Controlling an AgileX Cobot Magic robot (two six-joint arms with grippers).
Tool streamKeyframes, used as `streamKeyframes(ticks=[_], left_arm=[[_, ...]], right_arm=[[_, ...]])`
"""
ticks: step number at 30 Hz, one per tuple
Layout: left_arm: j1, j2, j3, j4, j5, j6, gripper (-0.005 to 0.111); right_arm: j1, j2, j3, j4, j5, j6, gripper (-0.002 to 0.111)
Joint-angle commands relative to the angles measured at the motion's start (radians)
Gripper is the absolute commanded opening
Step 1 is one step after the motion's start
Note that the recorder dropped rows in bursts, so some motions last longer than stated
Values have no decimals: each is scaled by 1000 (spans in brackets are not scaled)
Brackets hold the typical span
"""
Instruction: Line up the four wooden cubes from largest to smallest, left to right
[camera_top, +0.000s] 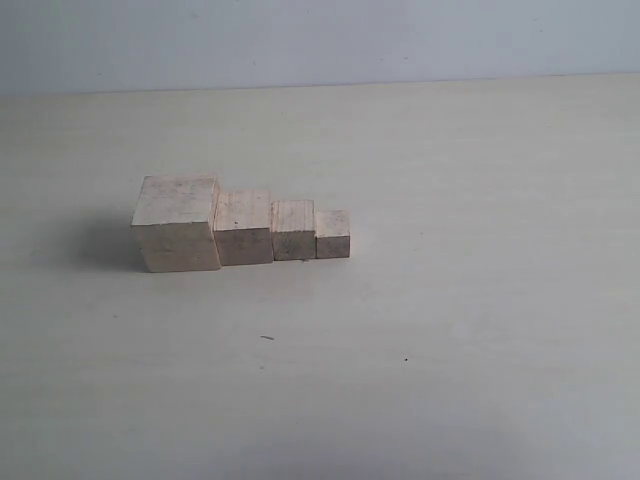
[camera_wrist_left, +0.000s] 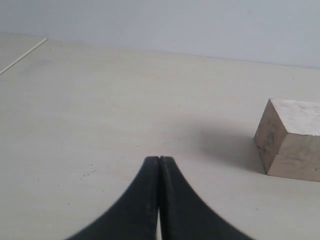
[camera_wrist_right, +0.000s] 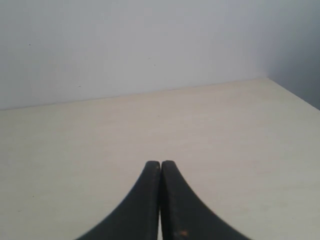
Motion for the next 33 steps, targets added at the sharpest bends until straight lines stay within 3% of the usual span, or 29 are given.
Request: streamKeyframes(ticks=[1,5,33], left_arm=[[-7,-6,1,0,-12,-2,0],[-7,-6,1,0,-12,-2,0],[-7,-6,1,0,-12,-2,0]], right_arm=[[3,-12,4,-12,15,5,0],[3,-12,4,-12,89,-5,0],[3,-12,4,-1,89,6,0]])
